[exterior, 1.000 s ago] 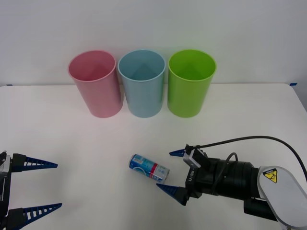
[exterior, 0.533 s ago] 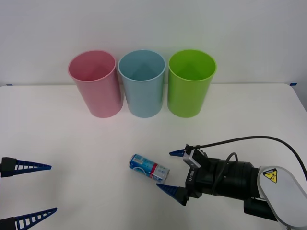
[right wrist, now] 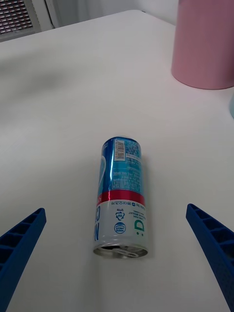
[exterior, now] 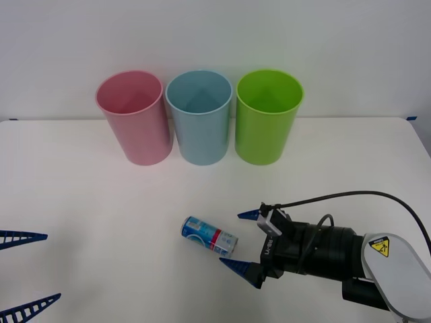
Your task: Put cans in the blue bin and PET bottles in the pink bin and trash in the green bin.
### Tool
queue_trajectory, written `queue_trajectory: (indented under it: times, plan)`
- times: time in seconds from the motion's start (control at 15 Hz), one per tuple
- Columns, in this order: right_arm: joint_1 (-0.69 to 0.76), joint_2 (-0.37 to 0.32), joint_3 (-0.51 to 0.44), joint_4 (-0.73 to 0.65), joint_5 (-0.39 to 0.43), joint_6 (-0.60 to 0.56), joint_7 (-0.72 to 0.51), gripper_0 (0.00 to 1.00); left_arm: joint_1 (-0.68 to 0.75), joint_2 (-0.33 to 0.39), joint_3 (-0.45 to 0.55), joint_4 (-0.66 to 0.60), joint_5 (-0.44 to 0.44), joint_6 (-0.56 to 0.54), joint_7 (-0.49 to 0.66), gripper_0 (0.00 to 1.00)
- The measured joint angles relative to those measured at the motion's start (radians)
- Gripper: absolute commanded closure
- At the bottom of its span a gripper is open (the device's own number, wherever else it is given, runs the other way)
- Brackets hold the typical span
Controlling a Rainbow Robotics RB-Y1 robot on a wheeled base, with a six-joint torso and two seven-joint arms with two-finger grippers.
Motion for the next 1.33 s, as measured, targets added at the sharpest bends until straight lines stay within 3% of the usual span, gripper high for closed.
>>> queue_trajectory:
  times: [1.33]
  plan:
    - [0.0,0.0,0.0,0.0,0.0,0.0,0.0,0.0,0.005,-0.014,-0.018,-0.001,0.0,0.013,-0.04,0.0]
